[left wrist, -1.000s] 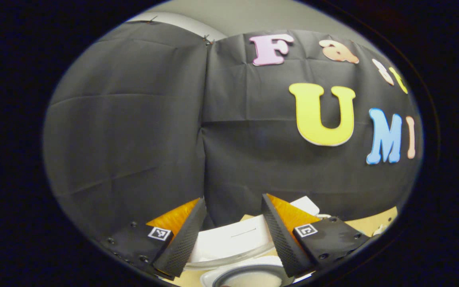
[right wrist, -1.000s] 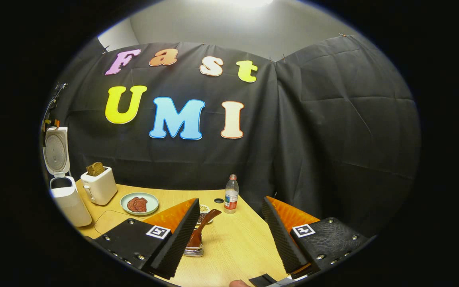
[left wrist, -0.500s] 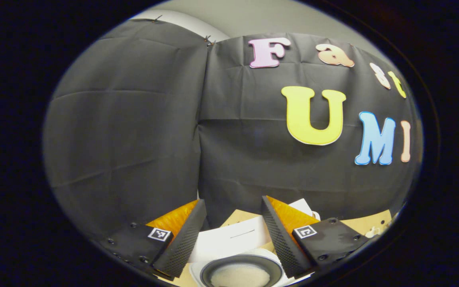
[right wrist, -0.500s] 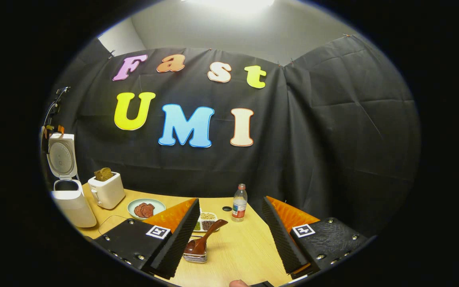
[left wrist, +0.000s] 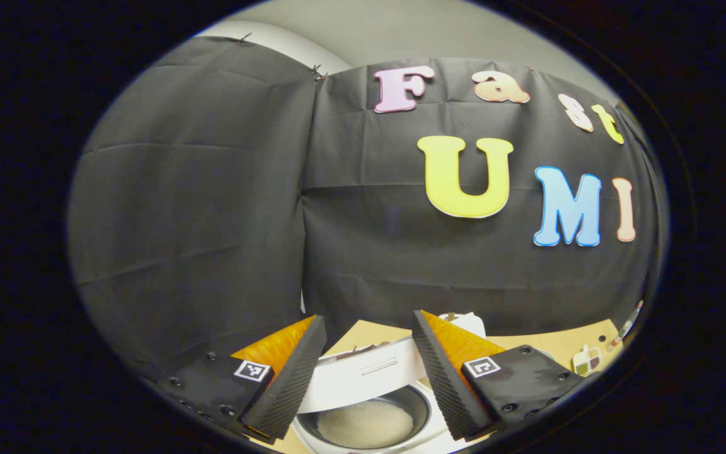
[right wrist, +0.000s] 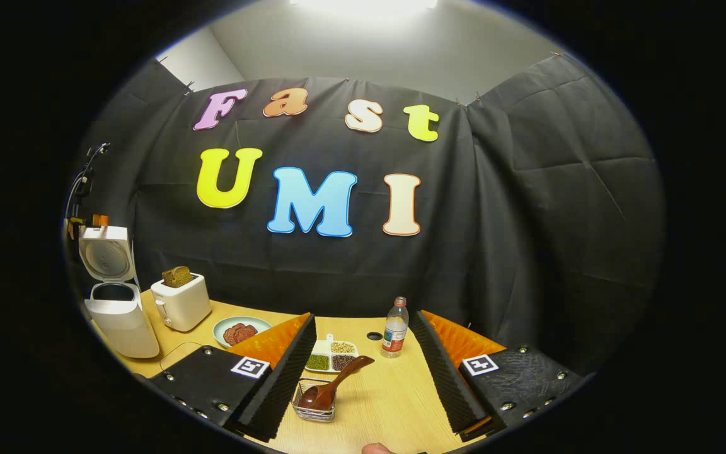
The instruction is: Close the left gripper, press the button to open the rice cooker; take a wooden spoon from the chopstick holder with the right hand, scoop a spoonful of rice and pour it into the rice cooker, then put the wooden spoon back into the chopstick holder.
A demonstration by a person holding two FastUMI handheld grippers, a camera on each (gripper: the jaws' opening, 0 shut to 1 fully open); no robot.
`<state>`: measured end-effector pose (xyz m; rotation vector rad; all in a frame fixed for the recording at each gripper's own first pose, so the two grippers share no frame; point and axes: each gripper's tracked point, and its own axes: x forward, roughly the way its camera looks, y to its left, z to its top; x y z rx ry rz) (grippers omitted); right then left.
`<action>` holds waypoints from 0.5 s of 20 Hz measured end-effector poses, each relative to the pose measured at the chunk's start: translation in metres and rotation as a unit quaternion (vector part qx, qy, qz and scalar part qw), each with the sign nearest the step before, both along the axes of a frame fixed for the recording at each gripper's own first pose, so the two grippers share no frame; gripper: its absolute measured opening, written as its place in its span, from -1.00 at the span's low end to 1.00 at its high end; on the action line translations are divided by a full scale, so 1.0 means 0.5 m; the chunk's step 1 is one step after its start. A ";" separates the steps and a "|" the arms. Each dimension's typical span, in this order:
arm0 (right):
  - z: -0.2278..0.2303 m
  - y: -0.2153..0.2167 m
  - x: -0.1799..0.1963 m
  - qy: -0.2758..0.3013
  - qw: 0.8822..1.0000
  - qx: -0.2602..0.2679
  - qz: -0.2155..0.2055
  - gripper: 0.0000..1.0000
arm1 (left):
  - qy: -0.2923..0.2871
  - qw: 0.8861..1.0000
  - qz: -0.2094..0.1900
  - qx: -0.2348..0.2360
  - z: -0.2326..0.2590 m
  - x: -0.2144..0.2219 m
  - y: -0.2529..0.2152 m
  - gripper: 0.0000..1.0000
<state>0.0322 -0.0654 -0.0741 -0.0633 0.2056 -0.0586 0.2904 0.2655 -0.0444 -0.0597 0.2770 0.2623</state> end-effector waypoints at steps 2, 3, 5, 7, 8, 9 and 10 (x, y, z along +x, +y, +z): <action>-0.008 0.005 0.003 0.004 1.000 0.000 0.006 0.91 | 0.001 1.000 -0.002 -0.003 -0.002 -0.001 -0.004 0.83; -0.010 0.011 0.004 0.005 1.000 0.001 0.009 0.91 | 0.003 1.000 -0.003 -0.006 -0.008 -0.007 -0.011 0.92; -0.017 0.018 0.007 0.009 1.000 0.001 0.015 0.91 | 0.005 1.000 -0.008 -0.009 -0.014 -0.013 -0.020 0.83; -0.027 0.023 0.009 0.014 1.000 -0.002 0.020 0.91 | 0.009 1.000 -0.012 -0.008 -0.020 -0.018 -0.021 0.92; -0.030 0.026 0.010 0.016 1.000 -0.004 0.022 0.91 | 0.011 1.000 -0.015 -0.010 -0.022 -0.021 -0.024 0.83; -0.031 0.028 0.012 0.017 1.000 -0.004 0.023 0.91 | 0.014 1.000 -0.017 -0.014 -0.025 -0.025 -0.028 0.83; -0.031 0.029 0.013 0.016 1.000 -0.004 0.023 0.91 | 0.018 0.999 -0.019 -0.021 -0.029 -0.028 -0.033 0.93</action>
